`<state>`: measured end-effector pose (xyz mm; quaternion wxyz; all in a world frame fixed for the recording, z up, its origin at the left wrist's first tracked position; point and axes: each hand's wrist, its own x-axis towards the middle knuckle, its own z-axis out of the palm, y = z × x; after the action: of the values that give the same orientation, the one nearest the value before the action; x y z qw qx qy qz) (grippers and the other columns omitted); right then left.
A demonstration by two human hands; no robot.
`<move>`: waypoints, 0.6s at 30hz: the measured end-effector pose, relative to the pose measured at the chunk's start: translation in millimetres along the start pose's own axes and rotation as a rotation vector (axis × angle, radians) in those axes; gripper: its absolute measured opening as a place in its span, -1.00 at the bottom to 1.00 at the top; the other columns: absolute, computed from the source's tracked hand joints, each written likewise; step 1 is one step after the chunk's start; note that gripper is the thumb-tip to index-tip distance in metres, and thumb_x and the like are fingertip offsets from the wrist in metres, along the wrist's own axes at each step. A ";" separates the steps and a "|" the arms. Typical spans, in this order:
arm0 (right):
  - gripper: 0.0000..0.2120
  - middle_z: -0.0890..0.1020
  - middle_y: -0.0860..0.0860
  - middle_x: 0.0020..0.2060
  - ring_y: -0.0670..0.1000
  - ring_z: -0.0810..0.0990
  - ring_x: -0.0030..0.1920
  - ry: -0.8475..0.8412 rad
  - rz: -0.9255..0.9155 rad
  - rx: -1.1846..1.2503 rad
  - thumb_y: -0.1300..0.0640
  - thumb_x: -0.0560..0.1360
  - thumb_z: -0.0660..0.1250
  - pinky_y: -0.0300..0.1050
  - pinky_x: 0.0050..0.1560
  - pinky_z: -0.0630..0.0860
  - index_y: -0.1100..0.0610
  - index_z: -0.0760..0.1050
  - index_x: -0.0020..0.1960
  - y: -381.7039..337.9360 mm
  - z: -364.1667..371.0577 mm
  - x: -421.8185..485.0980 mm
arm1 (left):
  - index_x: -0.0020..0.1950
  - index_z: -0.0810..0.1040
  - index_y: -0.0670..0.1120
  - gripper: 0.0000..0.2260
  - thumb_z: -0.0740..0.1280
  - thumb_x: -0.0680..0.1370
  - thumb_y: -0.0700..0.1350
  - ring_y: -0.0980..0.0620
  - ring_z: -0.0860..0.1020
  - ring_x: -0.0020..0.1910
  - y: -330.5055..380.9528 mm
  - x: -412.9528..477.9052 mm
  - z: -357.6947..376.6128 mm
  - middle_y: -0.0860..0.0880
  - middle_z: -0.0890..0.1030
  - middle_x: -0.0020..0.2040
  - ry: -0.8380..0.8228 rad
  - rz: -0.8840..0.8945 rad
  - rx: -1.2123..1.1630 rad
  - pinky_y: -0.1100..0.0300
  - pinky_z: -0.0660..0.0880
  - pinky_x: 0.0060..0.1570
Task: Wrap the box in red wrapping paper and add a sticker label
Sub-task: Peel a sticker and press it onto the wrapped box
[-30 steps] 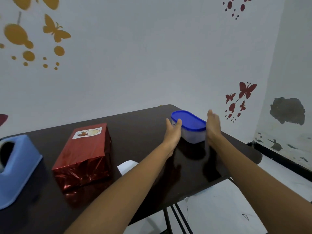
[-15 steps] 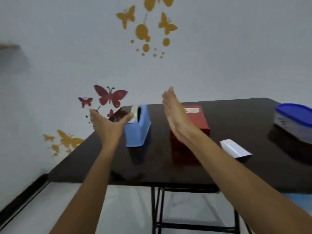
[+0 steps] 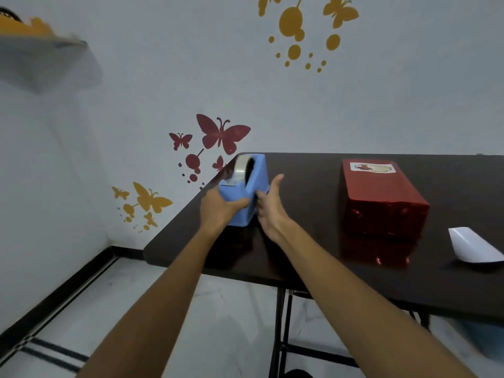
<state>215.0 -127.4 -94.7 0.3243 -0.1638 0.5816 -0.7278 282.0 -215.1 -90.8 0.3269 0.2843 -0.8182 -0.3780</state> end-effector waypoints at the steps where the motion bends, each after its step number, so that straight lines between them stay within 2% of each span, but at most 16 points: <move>1: -0.09 0.22 0.05 0.49 0.04 0.19 0.47 -0.040 0.003 -0.006 -0.42 0.43 -0.35 -0.09 0.44 0.14 0.17 0.14 0.51 6.5 14.3 -0.6 | 0.08 0.52 -0.16 -0.58 0.53 0.31 -0.05 -0.05 0.54 -0.07 -9.8 -1.1 -15.4 -0.08 0.56 -0.04 0.015 -0.006 -0.003 0.13 0.47 -0.14; 3: -0.11 0.21 0.05 0.49 0.02 0.19 0.47 -0.098 0.011 0.001 -0.41 0.44 -0.34 -0.09 0.46 0.12 0.15 0.14 0.51 18.3 39.7 -0.7 | 0.14 0.52 -0.22 -0.50 0.54 0.28 -0.05 0.00 0.50 -0.06 -26.5 -0.7 -41.6 -0.06 0.54 0.02 0.030 -0.031 -0.012 0.23 0.40 -0.19; 7: -0.20 0.31 0.04 0.43 0.00 0.27 0.43 -0.157 0.017 -0.009 -0.34 0.50 -0.34 -0.21 0.29 0.21 0.13 0.18 0.49 27.8 67.5 -4.7 | 0.31 0.45 -0.28 -0.23 0.43 0.18 0.06 0.05 0.50 0.00 -44.6 -1.2 -71.9 -0.05 0.53 0.10 0.021 -0.059 -0.034 0.48 0.34 -0.32; 9: -0.23 0.37 0.06 0.39 0.01 0.32 0.39 -0.134 0.005 -0.024 -0.32 0.52 -0.32 -0.22 0.24 0.24 0.12 0.24 0.46 29.5 68.8 -5.3 | 0.33 0.43 -0.29 -0.20 0.42 0.17 0.08 0.03 0.51 0.01 -47.8 -0.9 -71.5 -0.10 0.56 0.13 0.013 -0.058 -0.033 0.46 0.36 -0.28; 13: -0.16 0.38 0.07 0.40 0.02 0.34 0.39 -0.109 -0.022 -0.036 -0.39 0.47 -0.30 -0.10 0.42 0.22 0.11 0.26 0.47 24.5 62.6 -7.4 | 0.34 0.43 -0.26 -0.18 0.44 0.16 0.10 -0.06 0.56 0.08 -44.8 1.6 -61.1 -0.15 0.58 0.17 -0.030 -0.062 -0.066 0.25 0.45 -0.13; 16: -0.15 0.18 0.03 0.50 0.00 0.16 0.49 -0.179 -0.020 -0.064 -0.40 0.46 -0.32 -0.10 0.49 0.09 0.13 0.07 0.53 16.0 51.4 -16.0 | 0.43 0.34 -0.21 -0.13 0.44 0.18 0.09 -0.07 0.51 0.18 -41.7 1.2 -58.4 -0.10 0.51 0.25 -0.055 -0.110 -0.076 0.14 0.47 0.04; 18: -0.17 0.09 -0.02 0.52 -0.03 0.05 0.52 -0.228 -0.035 -0.131 -0.41 0.46 -0.31 -0.10 0.48 0.00 0.10 -0.02 0.54 6.2 41.9 -36.3 | 0.47 0.27 -0.15 -0.11 0.53 0.23 0.06 -0.09 0.46 0.26 -39.4 -4.2 -60.5 -0.12 0.46 0.33 -0.057 -0.133 -0.100 0.11 0.44 0.14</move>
<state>269.2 -135.1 -84.2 0.3641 -0.2764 0.5843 -0.6706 338.7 -260.0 -93.5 0.2913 0.3106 -0.7866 -0.4471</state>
